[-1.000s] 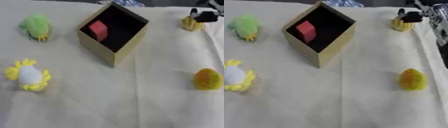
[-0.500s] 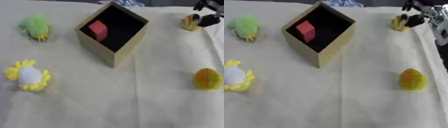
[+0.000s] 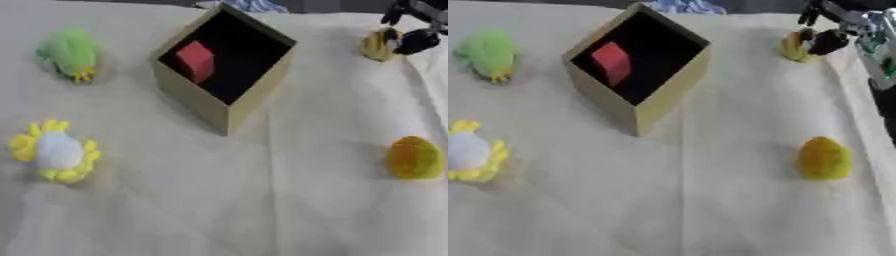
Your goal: Pick up objects on the table and place them in the box.
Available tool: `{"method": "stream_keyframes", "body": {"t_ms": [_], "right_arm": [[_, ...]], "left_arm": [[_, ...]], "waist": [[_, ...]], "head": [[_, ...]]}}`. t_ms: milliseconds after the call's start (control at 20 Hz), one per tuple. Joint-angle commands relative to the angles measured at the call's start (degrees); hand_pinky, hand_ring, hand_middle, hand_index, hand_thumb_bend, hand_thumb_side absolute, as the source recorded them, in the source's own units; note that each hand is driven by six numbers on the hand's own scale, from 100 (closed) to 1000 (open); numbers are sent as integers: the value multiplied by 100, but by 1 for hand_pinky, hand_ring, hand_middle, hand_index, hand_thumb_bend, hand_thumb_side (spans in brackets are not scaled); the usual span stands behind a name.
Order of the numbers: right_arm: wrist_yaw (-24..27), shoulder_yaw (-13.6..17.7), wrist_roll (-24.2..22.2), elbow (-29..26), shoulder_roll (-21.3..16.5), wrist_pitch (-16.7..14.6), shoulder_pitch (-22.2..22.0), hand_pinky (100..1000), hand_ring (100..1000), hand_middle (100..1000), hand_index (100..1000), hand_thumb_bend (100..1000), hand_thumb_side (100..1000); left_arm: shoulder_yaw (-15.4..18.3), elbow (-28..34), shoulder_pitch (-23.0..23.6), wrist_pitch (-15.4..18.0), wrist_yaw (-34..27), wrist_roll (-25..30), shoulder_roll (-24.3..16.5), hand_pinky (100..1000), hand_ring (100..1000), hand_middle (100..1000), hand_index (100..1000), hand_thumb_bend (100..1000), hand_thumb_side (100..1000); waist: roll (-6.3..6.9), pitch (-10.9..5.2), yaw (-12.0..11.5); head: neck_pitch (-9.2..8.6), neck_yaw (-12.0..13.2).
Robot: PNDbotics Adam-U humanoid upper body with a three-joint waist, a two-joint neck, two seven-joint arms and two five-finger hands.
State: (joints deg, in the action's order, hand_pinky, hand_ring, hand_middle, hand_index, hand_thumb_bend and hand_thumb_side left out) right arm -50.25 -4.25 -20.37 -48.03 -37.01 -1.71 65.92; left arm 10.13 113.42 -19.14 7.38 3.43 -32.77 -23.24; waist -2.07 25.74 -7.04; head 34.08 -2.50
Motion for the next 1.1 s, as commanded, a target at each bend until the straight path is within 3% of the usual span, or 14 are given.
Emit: {"method": "stream_keyframes", "body": {"t_ms": [50, 100, 150, 250, 550, 1100], "right_arm": [[-51, 22, -17, -70, -211, -19, 65, 898, 918, 747, 800, 100, 153], [-67, 19, -59, -68, -220, -33, 65, 899, 920, 754, 806, 100, 156], [-88, 14, -120, -75, -230, -62, 68, 908, 934, 794, 871, 145, 165], [-117, 21, -250, -115, -255, -142, 84, 914, 943, 810, 887, 179, 175], [-278, 58, -430, -270, -343, -224, 128, 922, 962, 836, 905, 262, 204], [-738, 101, -384, 30, -256, -120, 135, 916, 966, 835, 897, 306, 252]], "left_arm": [[46, 117, -54, 4, 3, 12, -118, 720, 631, 594, 758, 354, 533], [48, 117, -51, 2, 2, 11, -119, 720, 631, 594, 758, 354, 534], [50, 117, -50, 1, 1, 9, -120, 721, 631, 595, 758, 353, 534], [50, 117, -50, -1, -1, 9, -120, 721, 631, 595, 758, 353, 535], [52, 117, -37, 3, -3, 10, -118, 721, 632, 596, 759, 354, 536], [51, 117, -63, 16, -26, 11, -117, 721, 633, 597, 759, 353, 535]], "waist": [[19, -162, -10], [18, -161, -16], [18, -161, -18], [18, -162, -10], [18, -177, 15], [15, -118, -58]], "head": [[-37, -9], [-35, -11], [-34, -11], [-27, -9], [-18, -5], [-75, -31]]}}
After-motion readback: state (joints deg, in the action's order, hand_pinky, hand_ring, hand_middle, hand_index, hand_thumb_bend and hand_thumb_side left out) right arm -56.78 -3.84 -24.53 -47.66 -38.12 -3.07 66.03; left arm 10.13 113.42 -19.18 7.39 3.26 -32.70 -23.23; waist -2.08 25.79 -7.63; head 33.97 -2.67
